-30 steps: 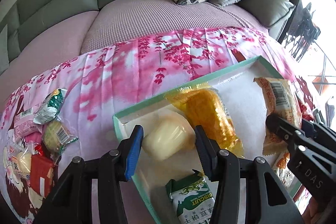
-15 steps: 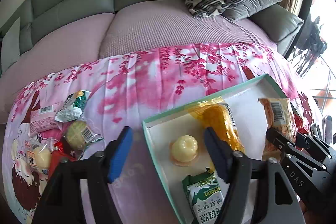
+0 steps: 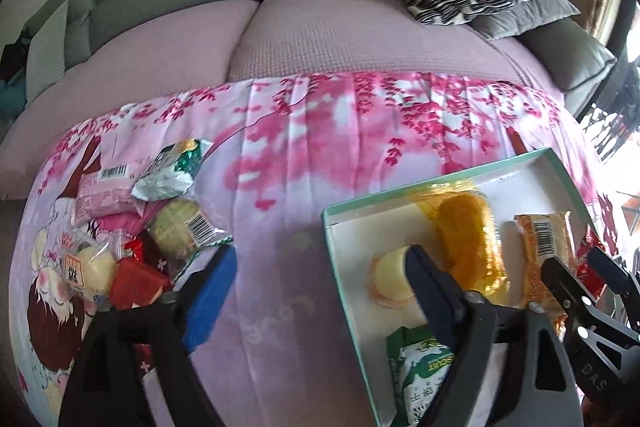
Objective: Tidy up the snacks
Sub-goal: 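Open both tools to drop the pudding cup and bread bag into the tray, then move both tools back to the snack pile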
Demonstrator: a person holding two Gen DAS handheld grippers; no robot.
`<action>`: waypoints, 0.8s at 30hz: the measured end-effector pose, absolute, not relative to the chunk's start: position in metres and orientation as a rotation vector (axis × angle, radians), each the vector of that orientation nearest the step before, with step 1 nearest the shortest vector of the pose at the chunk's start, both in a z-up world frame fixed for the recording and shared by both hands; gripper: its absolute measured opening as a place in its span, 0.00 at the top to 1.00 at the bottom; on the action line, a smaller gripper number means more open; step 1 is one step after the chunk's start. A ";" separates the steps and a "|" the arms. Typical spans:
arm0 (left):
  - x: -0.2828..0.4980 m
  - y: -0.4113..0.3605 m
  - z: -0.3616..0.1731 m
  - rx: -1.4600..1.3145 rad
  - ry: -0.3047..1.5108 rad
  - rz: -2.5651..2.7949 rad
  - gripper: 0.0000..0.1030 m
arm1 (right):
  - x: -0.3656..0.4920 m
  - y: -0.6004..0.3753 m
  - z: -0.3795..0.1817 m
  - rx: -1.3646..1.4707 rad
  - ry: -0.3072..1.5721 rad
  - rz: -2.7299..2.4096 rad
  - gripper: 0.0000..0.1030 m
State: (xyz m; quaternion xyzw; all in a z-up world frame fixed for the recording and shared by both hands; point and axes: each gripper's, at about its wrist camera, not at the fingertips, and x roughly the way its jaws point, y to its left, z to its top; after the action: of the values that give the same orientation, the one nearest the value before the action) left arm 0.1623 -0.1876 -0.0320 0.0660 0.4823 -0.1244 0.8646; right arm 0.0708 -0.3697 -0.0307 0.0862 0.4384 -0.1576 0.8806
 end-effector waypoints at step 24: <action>0.167 -0.171 -0.035 0.098 1.004 -0.157 0.01 | 0.067 -0.370 -0.025 0.148 0.880 -0.346 0.00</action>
State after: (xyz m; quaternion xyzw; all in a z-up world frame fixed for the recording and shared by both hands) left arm 0.1668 -0.1714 -0.0348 0.0469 0.4806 -0.0753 0.8724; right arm 0.0669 -0.3702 -0.0251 0.0714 0.4235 -0.1666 0.8876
